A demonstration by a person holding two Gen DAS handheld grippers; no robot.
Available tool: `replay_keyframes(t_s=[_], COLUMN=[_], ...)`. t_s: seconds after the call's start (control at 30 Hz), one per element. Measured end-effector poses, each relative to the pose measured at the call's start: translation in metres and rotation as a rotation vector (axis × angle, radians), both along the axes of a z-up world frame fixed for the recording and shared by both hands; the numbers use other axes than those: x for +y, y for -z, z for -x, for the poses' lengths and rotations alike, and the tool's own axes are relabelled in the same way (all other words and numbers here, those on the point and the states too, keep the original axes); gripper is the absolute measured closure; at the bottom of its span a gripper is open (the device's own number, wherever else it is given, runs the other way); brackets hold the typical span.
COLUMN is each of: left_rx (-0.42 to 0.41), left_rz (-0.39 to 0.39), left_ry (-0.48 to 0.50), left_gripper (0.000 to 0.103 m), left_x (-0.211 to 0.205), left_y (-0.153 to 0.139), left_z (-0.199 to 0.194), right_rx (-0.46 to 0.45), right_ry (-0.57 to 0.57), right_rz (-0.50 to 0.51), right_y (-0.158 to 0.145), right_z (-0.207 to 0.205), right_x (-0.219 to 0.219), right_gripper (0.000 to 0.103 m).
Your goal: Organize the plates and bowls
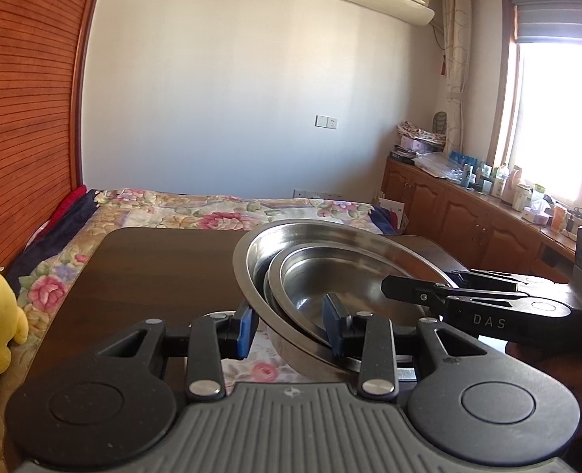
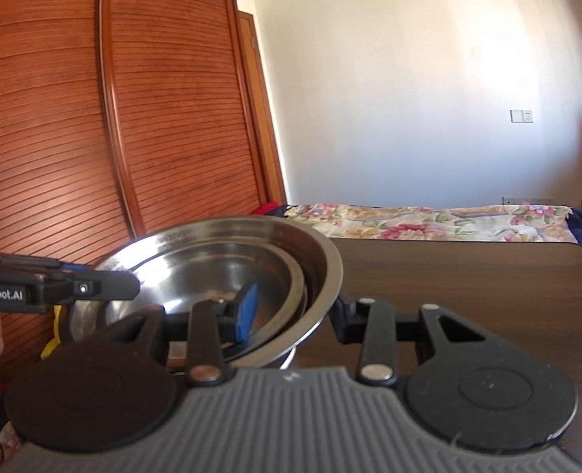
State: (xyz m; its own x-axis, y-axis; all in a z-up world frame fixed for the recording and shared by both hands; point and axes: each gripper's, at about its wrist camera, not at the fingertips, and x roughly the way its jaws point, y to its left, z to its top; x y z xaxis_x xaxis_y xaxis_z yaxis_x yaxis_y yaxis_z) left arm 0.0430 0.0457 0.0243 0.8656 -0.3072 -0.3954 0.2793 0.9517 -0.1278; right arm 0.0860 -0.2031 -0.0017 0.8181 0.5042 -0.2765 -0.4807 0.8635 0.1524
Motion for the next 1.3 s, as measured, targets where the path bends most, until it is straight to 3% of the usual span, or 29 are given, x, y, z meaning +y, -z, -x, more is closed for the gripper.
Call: replay_keyframes(t_s=[1.3], left_rx=[0.102], left_rz=[0.013], left_ry=[-0.083], left_gripper=[0.065], left_x=[0.029], left_y=[0.039], left_z=[0.001], right_rx=[0.072], right_ry=[-0.082], right_rz=[0.085], right_y=[0.023], right_z=[-0.005], right_x=[0.051], right_gripper=[0.062])
